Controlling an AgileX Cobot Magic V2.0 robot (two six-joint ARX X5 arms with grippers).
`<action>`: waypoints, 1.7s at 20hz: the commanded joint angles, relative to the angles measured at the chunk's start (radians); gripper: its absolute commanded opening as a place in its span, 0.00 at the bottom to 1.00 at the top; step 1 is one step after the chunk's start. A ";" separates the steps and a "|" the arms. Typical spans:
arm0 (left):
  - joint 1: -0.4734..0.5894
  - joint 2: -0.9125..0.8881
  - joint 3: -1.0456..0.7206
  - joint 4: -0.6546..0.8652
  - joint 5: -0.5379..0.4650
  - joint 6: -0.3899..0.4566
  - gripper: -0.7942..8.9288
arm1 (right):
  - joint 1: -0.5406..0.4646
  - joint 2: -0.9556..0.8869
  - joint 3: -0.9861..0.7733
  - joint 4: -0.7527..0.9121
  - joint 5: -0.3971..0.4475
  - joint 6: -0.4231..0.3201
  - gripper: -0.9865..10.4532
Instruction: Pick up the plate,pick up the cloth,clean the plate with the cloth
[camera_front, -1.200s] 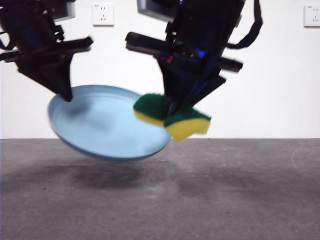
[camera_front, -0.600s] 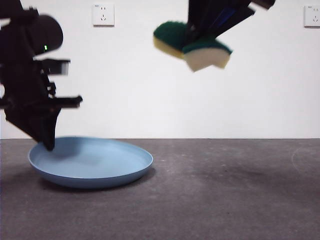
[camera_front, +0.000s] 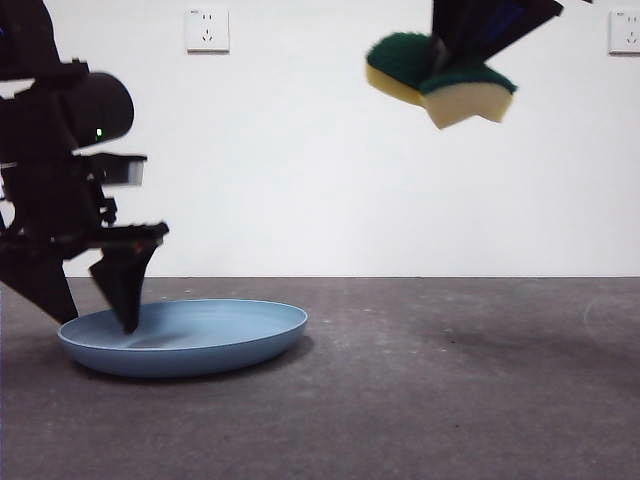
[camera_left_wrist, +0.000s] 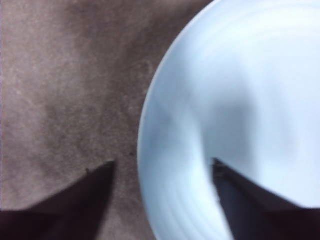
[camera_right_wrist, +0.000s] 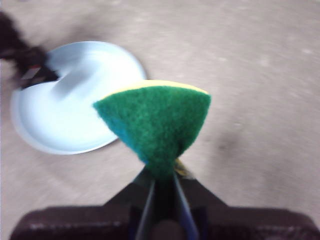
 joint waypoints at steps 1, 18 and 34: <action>-0.018 -0.068 -0.009 0.003 0.016 -0.014 0.54 | -0.046 0.037 -0.005 0.017 -0.003 0.012 0.08; -0.254 -0.552 -0.019 0.005 -0.068 -0.077 0.53 | -0.294 0.616 -0.005 0.211 -0.189 0.017 0.08; -0.257 -0.552 -0.019 -0.057 -0.114 -0.051 0.53 | -0.299 0.554 -0.005 0.216 -0.185 0.010 0.67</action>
